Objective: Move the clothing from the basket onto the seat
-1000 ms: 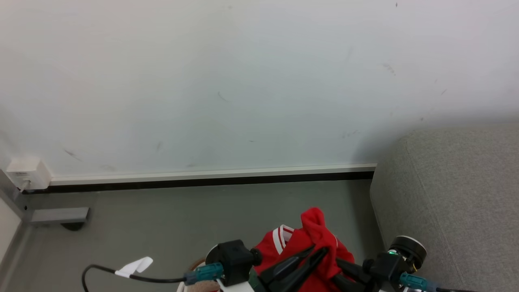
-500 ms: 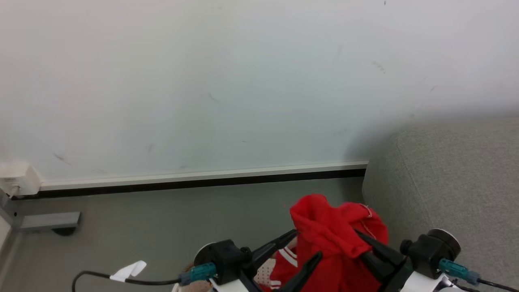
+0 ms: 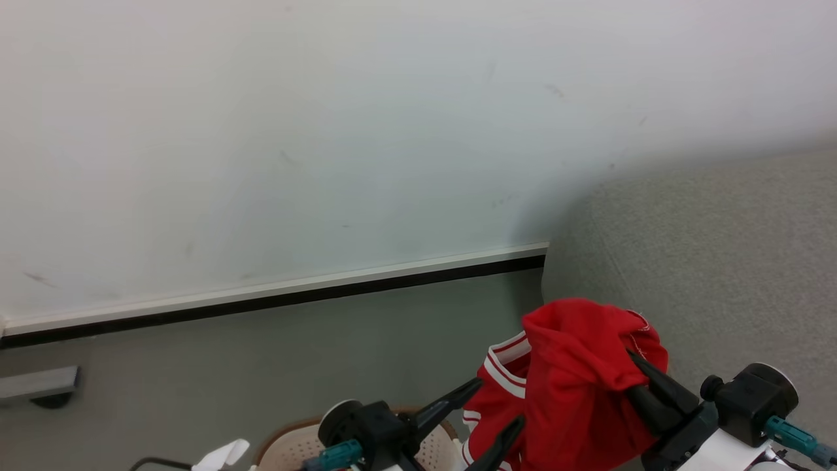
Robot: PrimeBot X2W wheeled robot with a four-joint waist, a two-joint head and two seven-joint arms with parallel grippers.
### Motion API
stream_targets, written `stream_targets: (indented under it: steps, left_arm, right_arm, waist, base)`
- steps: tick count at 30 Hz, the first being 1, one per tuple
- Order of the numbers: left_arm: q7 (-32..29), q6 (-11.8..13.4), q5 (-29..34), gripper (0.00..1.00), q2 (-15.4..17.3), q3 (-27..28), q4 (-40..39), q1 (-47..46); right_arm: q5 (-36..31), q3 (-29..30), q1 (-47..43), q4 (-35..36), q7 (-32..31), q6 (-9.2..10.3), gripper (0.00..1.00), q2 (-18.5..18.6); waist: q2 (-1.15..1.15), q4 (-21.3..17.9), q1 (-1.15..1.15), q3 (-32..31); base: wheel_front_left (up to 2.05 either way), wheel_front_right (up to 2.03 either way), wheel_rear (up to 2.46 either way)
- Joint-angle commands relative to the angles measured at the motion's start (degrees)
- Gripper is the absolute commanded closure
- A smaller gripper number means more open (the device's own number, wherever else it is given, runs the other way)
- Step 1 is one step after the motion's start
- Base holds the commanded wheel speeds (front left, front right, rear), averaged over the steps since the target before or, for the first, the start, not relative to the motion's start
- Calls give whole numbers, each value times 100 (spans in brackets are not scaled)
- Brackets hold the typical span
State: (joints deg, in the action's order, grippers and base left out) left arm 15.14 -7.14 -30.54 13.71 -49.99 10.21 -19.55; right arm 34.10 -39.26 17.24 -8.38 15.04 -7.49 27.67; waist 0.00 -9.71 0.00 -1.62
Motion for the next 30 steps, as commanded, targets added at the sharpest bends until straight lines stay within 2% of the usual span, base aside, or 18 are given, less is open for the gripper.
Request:
stream_targets:
  steps: [1, 9, 15, 24, 30]
  left_arm:
    - [-1, -22, 78, 0, 4, 42, 6, 83]
    - [0, -37, 347, 0, -129, 185, 103, 215]
    - [0, -32, 378, 0, -150, 182, 108, 173]
    - [1, -32, 371, 0, -106, 178, 108, 82]
    - [1, -31, 478, 0, -61, 241, 150, -323]
  right_arm:
    - [-58, 66, -74, 36, 19, 0, 100, 41]
    - [-173, 450, -242, 139, 19, 0, 100, 61]
    - [-216, 641, -338, 189, 19, -1, 100, 74]
    - [-279, 872, -386, 253, 20, -1, 100, 29]
    - [-390, 1375, -129, 351, 20, 0, 100, -90]
  waist:
    - [0, -157, 0, 37]
    - [0, -718, 0, 151]
    - [0, -975, 0, 218]
    - [0, -1057, 0, 376]
    - [0, -918, 0, 1005]
  base:
    - [0, 0, 0]
    - [0, 0, 0]
    - [0, 0, 0]
    - [0, 0, 0]
    - [0, 0, 0]
